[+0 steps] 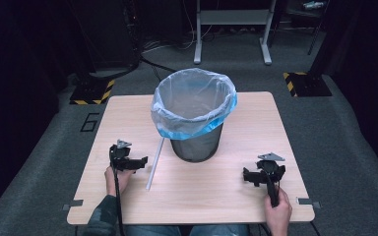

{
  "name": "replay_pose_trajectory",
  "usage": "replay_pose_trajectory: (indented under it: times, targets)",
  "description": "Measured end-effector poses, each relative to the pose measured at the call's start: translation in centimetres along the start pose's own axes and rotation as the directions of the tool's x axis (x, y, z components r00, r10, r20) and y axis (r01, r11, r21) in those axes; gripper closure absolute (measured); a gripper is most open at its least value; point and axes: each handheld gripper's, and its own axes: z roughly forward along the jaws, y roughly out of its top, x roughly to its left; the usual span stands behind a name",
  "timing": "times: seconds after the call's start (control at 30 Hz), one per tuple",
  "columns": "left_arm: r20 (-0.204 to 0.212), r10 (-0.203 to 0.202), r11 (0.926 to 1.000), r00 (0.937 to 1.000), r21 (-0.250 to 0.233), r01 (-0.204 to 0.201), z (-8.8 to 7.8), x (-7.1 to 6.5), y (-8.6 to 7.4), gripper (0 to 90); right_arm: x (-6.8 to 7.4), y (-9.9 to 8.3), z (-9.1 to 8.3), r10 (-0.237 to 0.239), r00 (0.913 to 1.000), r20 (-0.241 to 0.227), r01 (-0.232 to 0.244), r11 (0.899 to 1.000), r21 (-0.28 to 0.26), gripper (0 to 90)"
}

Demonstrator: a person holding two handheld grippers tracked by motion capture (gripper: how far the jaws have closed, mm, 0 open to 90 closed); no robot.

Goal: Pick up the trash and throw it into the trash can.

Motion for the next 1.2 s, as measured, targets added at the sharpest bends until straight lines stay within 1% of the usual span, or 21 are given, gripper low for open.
replay_pose_trajectory:
  times: [0.03,0.1,0.13,0.37,0.43,0.5,0.57,0.6,0.67,0.7,0.73,0.77,0.8,0.83,0.87,0.9,0.93,1.03,1.1,1.13,1.2]
  targets:
    - [0.007,0.009,1.0000,0.9999,0.002,-0.009,0.3,-0.7,0.3,4.5,0.0,0.0,0.0,0.000,1.0000,0.000,0.000,1.000,0.000,0.0]
    - [0.008,0.017,0.9998,0.9998,0.007,-0.017,0.5,-0.9,0.5,4.4,0.0,0.0,0.0,0.003,1.0000,-0.001,-0.003,1.000,0.001,0.0]
    - [0.011,0.034,0.9993,0.9994,0.014,-0.034,0.6,-1.2,0.7,4.3,0.0,0.0,0.0,0.002,1.0000,0.000,-0.002,1.000,0.000,0.0]
    - [0.037,0.063,0.9969,0.9973,0.044,-0.065,2.1,-3.1,2.0,3.6,0.0,0.0,0.0,0.000,1.0000,-0.001,0.000,1.000,0.000,0.0]
    - [0.042,0.057,0.9971,0.9975,0.048,-0.059,2.5,-3.3,2.2,3.3,0.0,0.0,0.0,0.002,1.0000,0.000,-0.002,1.000,0.000,0.0]
    - [0.042,0.065,0.9961,0.9970,0.057,-0.067,2.9,-3.7,2.3,3.3,0.0,0.0,0.0,0.001,1.0000,0.000,-0.001,1.000,0.000,0.0]
    - [0.056,0.065,0.9936,0.9963,0.089,-0.070,3.5,-3.9,2.3,3.3,0.0,0.0,0.0,0.000,1.0000,0.000,0.000,1.000,0.000,0.0]
    - [0.058,0.063,0.9929,0.9963,0.097,-0.069,3.7,-4.0,2.2,3.5,0.0,0.0,0.0,0.000,1.0000,0.000,0.000,1.000,0.000,0.0]
    - [0.042,0.074,0.9917,0.9964,0.103,-0.078,3.8,-4.2,2.3,3.4,0.0,0.0,0.0,0.001,1.0000,-0.002,-0.001,1.000,0.000,0.0]
    - [0.039,0.088,0.9899,0.9953,0.108,-0.092,3.8,-4.3,2.3,3.7,0.0,0.0,0.0,0.000,1.0000,0.001,0.000,1.000,0.000,0.0]
    - [0.016,0.105,0.9878,0.9943,0.113,-0.106,3.7,-4.4,2.2,4.9,0.0,0.0,0.0,0.002,1.0000,0.001,-0.002,1.000,0.001,0.0]
    - [0.015,0.101,0.9905,0.9948,0.093,-0.102,3.4,-4.5,2.3,11.2,0.0,0.0,0.0,0.000,1.0000,-0.001,0.000,1.000,0.000,0.0]
    - [0.014,0.100,0.9918,0.9949,0.079,-0.101,3.0,-4.4,2.4,32.0,0.0,0.0,0.0,0.000,1.0000,0.000,0.000,1.000,0.000,0.0]
    - [0.006,0.099,0.9917,0.9950,0.081,-0.100,2.9,-4.5,2.5,62.9,0.0,0.0,0.0,0.002,1.0000,0.000,-0.002,1.000,0.000,0.0]
    - [0.003,0.108,0.9909,0.9941,0.081,-0.108,2.8,-4.6,2.4,77.1,0.0,0.0,0.0,0.000,1.0000,0.000,0.000,1.000,-0.001,0.0]
    - [-0.014,0.117,0.9897,0.9930,0.084,-0.116,2.7,-4.7,2.4,78.7,0.0,0.0,0.0,0.002,1.0000,0.001,-0.002,1.000,-0.003,0.0]
    - [-0.016,0.122,0.9894,0.9924,0.082,-0.120,2.7,-4.7,2.3,79.5,0.0,0.0,0.0,0.000,1.0000,0.000,0.000,1.000,0.000,0.0]
    - [0.006,0.091,0.9936,0.9958,0.066,-0.091,2.6,-4.0,2.1,79.6,0.0,0.0,0.0,0.001,1.0000,0.000,-0.001,1.000,0.000,0.0]
    - [0.010,0.084,0.9947,0.9964,0.060,-0.084,2.4,-3.9,2.2,79.4,0.0,0.0,0.0,0.000,1.0000,0.000,0.000,1.000,0.000,0.0]
    - [0.010,0.088,0.9948,0.9960,0.049,-0.089,2.2,-3.7,2.2,79.3,0.0,0.0,0.0,0.002,1.0000,0.000,-0.002,1.000,0.001,0.0]
    - [0.021,0.071,0.9969,0.9973,0.033,-0.072,1.9,-3.3,2.3,79.2,0.0,0.0,0.0,0.000,1.0000,0.000,0.000,1.000,0.000,0.0]
